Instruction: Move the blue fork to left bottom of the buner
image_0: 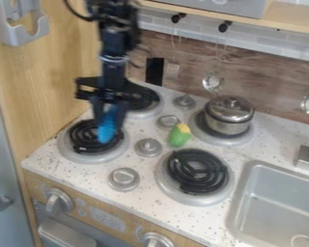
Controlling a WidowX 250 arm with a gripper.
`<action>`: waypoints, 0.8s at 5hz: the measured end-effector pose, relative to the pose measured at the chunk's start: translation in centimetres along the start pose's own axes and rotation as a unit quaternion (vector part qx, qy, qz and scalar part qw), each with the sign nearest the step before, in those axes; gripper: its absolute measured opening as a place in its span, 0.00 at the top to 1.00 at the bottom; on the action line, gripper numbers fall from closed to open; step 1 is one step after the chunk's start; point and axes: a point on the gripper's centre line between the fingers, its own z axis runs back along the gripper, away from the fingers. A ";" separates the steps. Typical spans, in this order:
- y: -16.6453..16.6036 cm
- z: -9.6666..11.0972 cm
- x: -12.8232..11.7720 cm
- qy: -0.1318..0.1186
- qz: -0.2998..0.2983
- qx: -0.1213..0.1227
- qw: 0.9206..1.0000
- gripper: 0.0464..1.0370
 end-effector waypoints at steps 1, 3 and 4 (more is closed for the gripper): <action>2.4 -3.6 0.4 0.049 0.004 0.019 0.999 0.68; 2.6 -8.7 2.1 0.081 -0.021 0.029 0.996 0.68; 2.2 -9.8 3.8 0.083 -0.019 0.020 0.996 0.68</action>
